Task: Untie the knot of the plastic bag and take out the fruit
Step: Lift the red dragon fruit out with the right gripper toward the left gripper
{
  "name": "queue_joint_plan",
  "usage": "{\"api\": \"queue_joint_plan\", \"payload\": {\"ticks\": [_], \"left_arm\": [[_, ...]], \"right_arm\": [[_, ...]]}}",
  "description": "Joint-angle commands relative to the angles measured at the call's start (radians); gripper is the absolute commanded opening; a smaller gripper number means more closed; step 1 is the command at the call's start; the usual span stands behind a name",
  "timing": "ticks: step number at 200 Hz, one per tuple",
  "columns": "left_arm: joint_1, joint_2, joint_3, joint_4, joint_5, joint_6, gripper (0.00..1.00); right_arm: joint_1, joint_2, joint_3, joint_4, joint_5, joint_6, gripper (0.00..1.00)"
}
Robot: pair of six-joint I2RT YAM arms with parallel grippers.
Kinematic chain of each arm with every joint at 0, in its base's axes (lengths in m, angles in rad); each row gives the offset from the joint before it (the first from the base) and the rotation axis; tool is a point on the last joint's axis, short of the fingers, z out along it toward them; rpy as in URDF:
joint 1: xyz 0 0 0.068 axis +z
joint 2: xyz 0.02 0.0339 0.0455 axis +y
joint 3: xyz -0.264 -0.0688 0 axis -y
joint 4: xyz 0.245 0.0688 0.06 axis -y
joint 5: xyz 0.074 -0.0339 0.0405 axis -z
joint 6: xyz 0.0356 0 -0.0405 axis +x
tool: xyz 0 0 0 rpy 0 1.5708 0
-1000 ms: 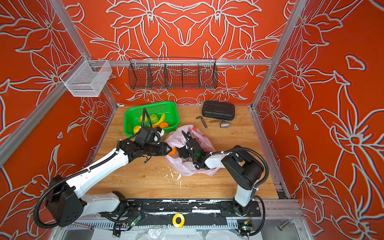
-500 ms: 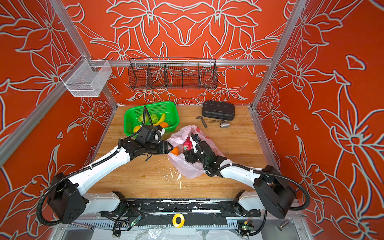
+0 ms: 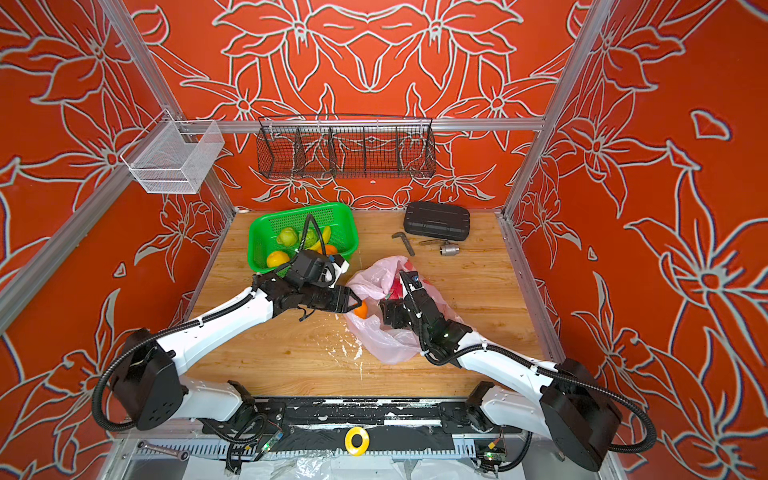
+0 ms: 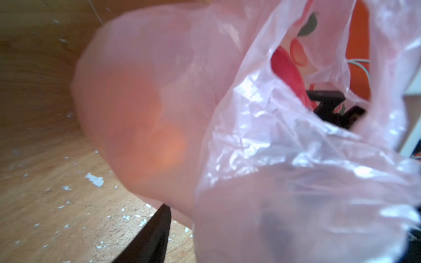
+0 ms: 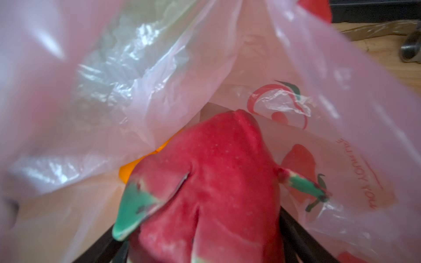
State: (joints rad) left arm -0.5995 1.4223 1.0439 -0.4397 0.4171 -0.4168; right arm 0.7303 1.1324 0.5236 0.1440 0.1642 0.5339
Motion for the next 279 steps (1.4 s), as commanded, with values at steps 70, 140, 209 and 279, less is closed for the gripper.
{"api": "queue_joint_plan", "payload": {"ticks": [70, 140, 209, 279], "left_arm": [[-0.040, 0.073, -0.012, -0.057, -0.022, 0.063, 0.47], [-0.040, 0.051, 0.029, -0.024, -0.091, 0.028, 0.56], [-0.040, -0.083, -0.046, 0.066, -0.098, 0.003, 0.72], [-0.040, -0.331, -0.044, 0.097, -0.064, 0.084, 0.98]], "right_arm": [[-0.171, 0.076, 0.142, -0.007, -0.103, 0.272, 0.50], [-0.175, -0.153, 0.102, -0.339, -0.338, 0.296, 0.49], [-0.173, -0.432, 0.171, -0.577, -0.415, 0.247, 0.48], [-0.174, -0.406, 0.381, -0.482, -0.317, 0.200, 0.48]]}}
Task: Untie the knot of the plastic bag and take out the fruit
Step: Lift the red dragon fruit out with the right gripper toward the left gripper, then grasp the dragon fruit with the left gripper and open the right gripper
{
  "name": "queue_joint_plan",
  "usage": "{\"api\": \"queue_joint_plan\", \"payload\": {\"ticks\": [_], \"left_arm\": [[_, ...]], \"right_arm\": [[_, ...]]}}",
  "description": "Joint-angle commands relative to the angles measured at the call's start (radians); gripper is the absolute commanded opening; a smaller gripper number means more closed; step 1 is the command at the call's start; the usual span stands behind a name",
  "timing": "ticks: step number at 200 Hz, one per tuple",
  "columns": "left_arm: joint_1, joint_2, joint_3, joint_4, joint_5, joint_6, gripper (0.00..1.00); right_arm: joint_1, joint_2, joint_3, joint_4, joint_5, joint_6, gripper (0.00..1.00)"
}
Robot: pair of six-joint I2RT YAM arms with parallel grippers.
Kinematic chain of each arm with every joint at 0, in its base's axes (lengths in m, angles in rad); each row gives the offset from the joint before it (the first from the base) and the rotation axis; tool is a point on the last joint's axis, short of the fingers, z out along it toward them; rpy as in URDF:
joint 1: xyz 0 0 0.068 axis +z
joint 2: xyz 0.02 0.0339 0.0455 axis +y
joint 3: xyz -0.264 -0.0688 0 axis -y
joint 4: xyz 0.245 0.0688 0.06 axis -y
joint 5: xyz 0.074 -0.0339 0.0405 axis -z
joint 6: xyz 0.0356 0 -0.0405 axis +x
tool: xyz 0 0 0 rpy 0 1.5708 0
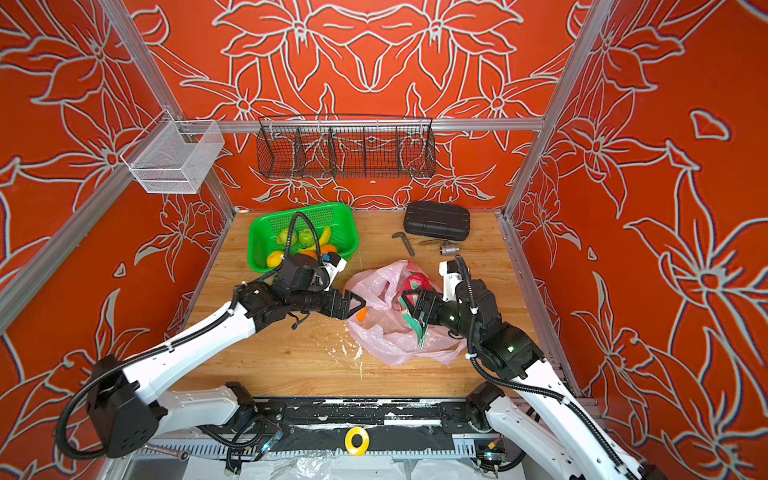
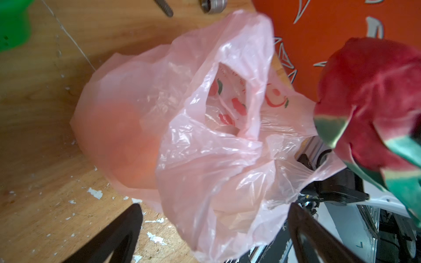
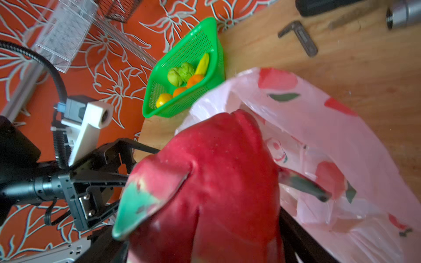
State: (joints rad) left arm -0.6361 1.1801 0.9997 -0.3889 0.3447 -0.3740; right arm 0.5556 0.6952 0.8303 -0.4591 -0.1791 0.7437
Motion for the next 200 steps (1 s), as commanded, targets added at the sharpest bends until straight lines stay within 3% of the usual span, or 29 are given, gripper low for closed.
{"api": "queue_joint_plan", "payload": {"ticks": [1, 31, 66, 88, 101, 116, 143, 200], "left_arm": [[-0.004, -0.091, 0.001, 0.048, 0.006, 0.043, 0.98], [-0.003, -0.131, 0.023, 0.167, 0.018, 0.056, 0.98], [-0.005, -0.054, 0.104, 0.300, 0.106, 0.015, 0.98], [-0.006, -0.011, 0.175, 0.301, 0.056, -0.003, 0.97], [0.007, 0.024, 0.250, 0.240, -0.025, -0.063, 0.97], [0.045, 0.077, 0.337, 0.161, -0.031, -0.154, 0.97], [0.108, 0.156, 0.419, 0.099, 0.050, -0.290, 0.97], [0.111, 0.243, 0.470, 0.084, 0.271, -0.259, 0.97]], "right_arm": [[0.001, 0.034, 0.075, 0.123, 0.025, -0.009, 0.48], [0.000, 0.143, 0.144, 0.277, -0.026, -0.020, 0.48], [0.001, 0.259, 0.194, 0.481, -0.095, -0.039, 0.48], [0.000, 0.317, 0.207, 0.562, -0.184, -0.176, 0.50], [0.000, 0.330, 0.200, 0.567, -0.215, -0.304, 0.52], [0.000, 0.343, 0.169, 0.588, -0.231, -0.464, 0.53], [0.001, 0.364, 0.128, 0.627, -0.280, -0.674, 0.51], [0.001, 0.417, 0.158, 0.660, -0.393, -0.736, 0.49]]}}
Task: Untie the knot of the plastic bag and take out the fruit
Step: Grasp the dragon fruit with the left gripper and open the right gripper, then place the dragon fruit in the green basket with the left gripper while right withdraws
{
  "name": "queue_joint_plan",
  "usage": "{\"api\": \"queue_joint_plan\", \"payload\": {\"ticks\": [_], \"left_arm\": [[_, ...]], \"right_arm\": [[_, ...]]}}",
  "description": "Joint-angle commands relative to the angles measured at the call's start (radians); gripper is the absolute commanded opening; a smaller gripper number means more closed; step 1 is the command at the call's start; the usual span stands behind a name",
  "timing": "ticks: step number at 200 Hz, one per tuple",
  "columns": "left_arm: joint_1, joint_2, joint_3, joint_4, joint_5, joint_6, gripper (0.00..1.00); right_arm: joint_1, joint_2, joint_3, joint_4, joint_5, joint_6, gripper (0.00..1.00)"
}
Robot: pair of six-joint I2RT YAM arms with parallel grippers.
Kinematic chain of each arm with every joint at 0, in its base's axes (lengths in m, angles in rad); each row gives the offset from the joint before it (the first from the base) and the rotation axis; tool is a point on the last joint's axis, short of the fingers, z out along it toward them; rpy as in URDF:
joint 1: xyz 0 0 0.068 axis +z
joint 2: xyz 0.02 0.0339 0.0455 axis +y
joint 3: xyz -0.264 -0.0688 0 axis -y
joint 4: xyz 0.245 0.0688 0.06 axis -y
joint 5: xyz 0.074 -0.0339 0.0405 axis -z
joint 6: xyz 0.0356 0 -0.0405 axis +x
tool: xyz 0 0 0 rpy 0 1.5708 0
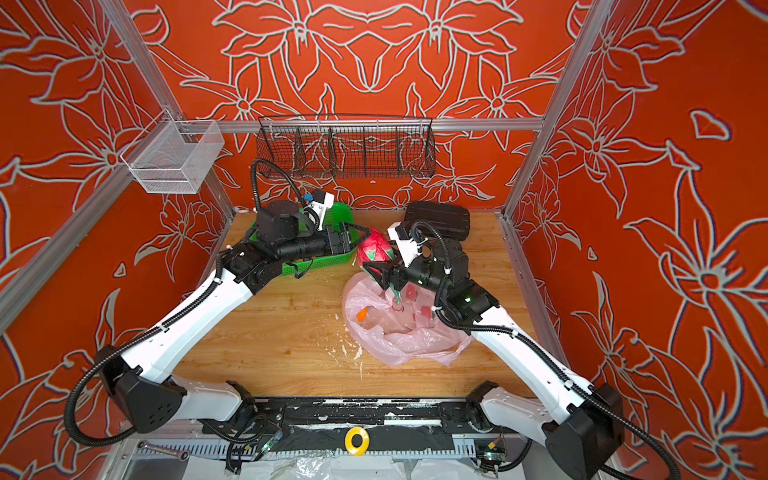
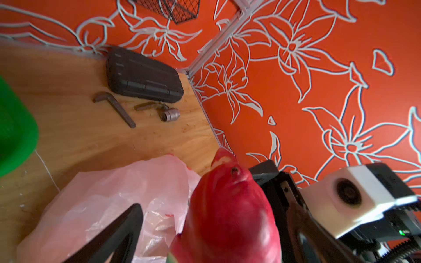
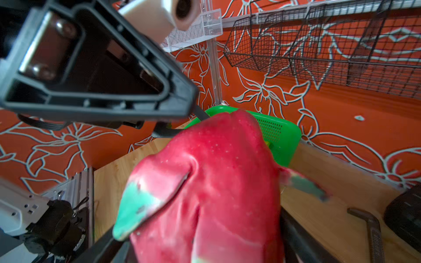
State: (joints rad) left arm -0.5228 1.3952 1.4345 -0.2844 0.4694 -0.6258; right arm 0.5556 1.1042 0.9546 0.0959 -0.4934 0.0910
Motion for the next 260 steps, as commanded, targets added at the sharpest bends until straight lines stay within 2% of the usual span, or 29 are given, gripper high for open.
{"api": "queue_joint_plan", "payload": {"ticks": [1, 46, 53, 77, 112, 121, 132, 139, 162, 182, 229, 260], "left_arm": [[-0.002, 0.030, 0.036, -0.022, 0.150, -0.006, 0.97], [-0.004, 0.082, 0.050, -0.059, 0.242, 0.000, 0.97], [-0.003, 0.087, 0.049, -0.061, 0.248, -0.002, 1.00], [-0.004, 0.088, 0.047, -0.064, 0.247, -0.008, 0.78], [-0.003, 0.082, 0.053, -0.087, 0.238, -0.001, 0.68], [-0.002, 0.078, 0.052, -0.093, 0.223, 0.001, 0.65], [0.001, 0.068, 0.048, -0.089, 0.197, -0.003, 0.62], [0.007, 0.060, 0.043, -0.082, 0.179, -0.007, 0.61], [0.049, 0.030, 0.022, -0.057, 0.112, -0.019, 0.59], [0.103, 0.004, 0.004, -0.041, 0.042, -0.019, 0.59], [0.257, -0.047, -0.086, 0.039, -0.138, -0.033, 0.58], [0.363, -0.019, -0.118, 0.089, -0.208, -0.036, 0.57]], "right_arm": [[0.001, 0.010, 0.034, 0.107, -0.080, -0.083, 0.49], [0.001, 0.047, 0.039, 0.147, -0.074, -0.061, 0.48], [0.000, 0.050, 0.040, 0.153, -0.076, -0.056, 0.48], [0.001, 0.061, 0.038, 0.153, -0.067, -0.057, 0.48], [0.001, 0.066, 0.036, 0.130, -0.044, -0.067, 0.52], [0.000, 0.061, 0.034, 0.130, -0.041, -0.065, 0.59], [0.000, 0.049, 0.028, 0.128, -0.030, -0.052, 0.75], [0.001, 0.037, 0.024, 0.125, -0.022, -0.044, 0.82], [0.001, -0.025, -0.015, 0.142, 0.015, 0.015, 0.93], [0.001, -0.090, -0.058, 0.178, 0.053, 0.075, 0.97], [0.000, -0.223, -0.103, 0.171, 0.190, 0.245, 0.97], [0.000, -0.277, -0.115, 0.122, 0.202, 0.301, 0.97]]}}
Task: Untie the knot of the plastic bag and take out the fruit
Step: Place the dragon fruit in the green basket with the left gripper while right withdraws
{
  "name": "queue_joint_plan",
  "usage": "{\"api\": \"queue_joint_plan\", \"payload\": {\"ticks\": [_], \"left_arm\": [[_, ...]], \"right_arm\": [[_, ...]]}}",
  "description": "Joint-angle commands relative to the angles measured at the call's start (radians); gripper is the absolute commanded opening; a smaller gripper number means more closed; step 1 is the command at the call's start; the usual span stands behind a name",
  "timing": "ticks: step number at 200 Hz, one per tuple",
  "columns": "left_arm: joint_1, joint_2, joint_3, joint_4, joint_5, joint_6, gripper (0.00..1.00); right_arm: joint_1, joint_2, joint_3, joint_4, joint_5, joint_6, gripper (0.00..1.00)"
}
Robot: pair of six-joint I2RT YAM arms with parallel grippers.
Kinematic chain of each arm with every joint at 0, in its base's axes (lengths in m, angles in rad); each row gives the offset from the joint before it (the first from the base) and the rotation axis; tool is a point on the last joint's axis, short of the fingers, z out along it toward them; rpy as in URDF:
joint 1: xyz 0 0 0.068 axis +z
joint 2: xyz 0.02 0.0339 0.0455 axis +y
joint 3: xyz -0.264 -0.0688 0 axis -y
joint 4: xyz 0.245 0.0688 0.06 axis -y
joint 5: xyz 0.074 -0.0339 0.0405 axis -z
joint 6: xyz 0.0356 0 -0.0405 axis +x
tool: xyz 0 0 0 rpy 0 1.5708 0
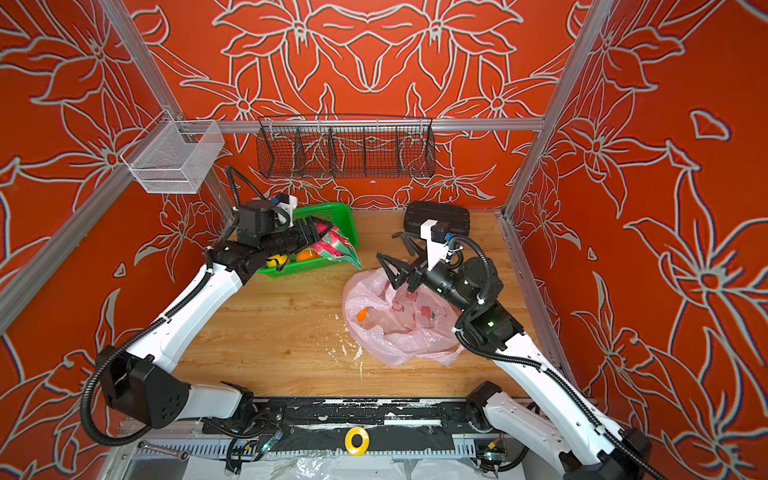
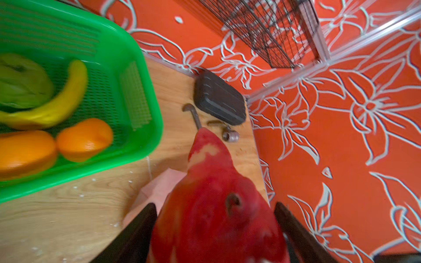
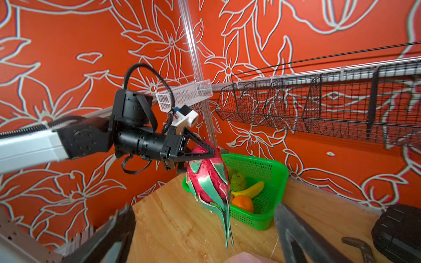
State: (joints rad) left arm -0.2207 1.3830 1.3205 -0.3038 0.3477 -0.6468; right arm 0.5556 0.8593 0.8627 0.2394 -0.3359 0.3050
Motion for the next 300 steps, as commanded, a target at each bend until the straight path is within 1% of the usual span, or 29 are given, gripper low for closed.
{"api": "queue_joint_plan", "payload": {"ticks": [1, 12, 28, 48, 77, 104, 121, 146, 162, 184, 222, 241, 249, 270, 280, 285, 300], "left_arm": [[0.064, -0.004, -0.005, 0.109, -0.088, -0.017, 0.57], [0.104, 0.022, -0.017, 0.135, -0.095, -0.044, 0.57], [0.162, 0.086, -0.023, 0.190, -0.057, -0.105, 0.56], [0.205, 0.199, 0.035, 0.194, -0.003, -0.145, 0.55], [0.222, 0.393, 0.203, 0.102, 0.006, -0.116, 0.55], [0.233, 0.566, 0.333, 0.093, 0.040, -0.143, 0.55], [0.234, 0.668, 0.448, 0.061, 0.068, -0.148, 0.54], [0.234, 0.796, 0.600, 0.026, 0.103, -0.179, 0.54], [0.235, 0.873, 0.700, -0.026, 0.115, -0.192, 0.54], [0.234, 0.954, 0.800, -0.080, 0.120, -0.198, 0.56], [0.236, 1.043, 0.874, -0.118, 0.121, -0.206, 0.65], [0.239, 1.073, 0.883, -0.120, 0.138, -0.211, 0.70], [0.240, 1.079, 0.884, -0.121, 0.144, -0.210, 0.75], [0.241, 1.077, 0.880, -0.128, 0.147, -0.192, 0.93], [0.242, 1.068, 0.874, -0.130, 0.147, -0.185, 1.00], [0.242, 1.062, 0.869, -0.132, 0.149, -0.182, 0.98], [0.245, 1.034, 0.849, -0.129, 0.152, -0.173, 0.97]], "right_arm": [[0.001, -0.034, -0.023, -0.024, 0.044, 0.088, 0.97], [0.000, -0.047, -0.025, -0.048, 0.043, 0.097, 0.97], [0.000, -0.064, -0.034, -0.073, 0.045, 0.105, 0.97], [0.001, -0.084, -0.053, -0.084, 0.059, 0.109, 0.97], [0.000, -0.103, -0.067, -0.099, 0.064, 0.115, 0.97], [0.000, -0.111, -0.075, -0.105, 0.071, 0.120, 0.97], [0.002, -0.111, -0.076, -0.108, 0.071, 0.120, 0.97], [0.001, -0.112, -0.074, -0.116, 0.074, 0.119, 0.97], [0.002, -0.115, -0.071, -0.120, 0.074, 0.120, 0.97], [0.002, -0.123, -0.070, -0.127, 0.075, 0.118, 0.97], [0.000, -0.142, -0.063, -0.150, 0.084, 0.108, 0.97], [0.001, -0.150, -0.061, -0.162, 0.086, 0.103, 0.97], [0.000, -0.153, -0.062, -0.167, 0.087, 0.101, 0.97], [0.000, -0.158, -0.064, -0.179, 0.094, 0.102, 0.97], [0.000, -0.160, -0.066, -0.180, 0.094, 0.103, 0.97], [0.001, -0.161, -0.066, -0.181, 0.095, 0.104, 0.97], [0.001, -0.164, -0.066, -0.184, 0.095, 0.106, 0.97]]}}
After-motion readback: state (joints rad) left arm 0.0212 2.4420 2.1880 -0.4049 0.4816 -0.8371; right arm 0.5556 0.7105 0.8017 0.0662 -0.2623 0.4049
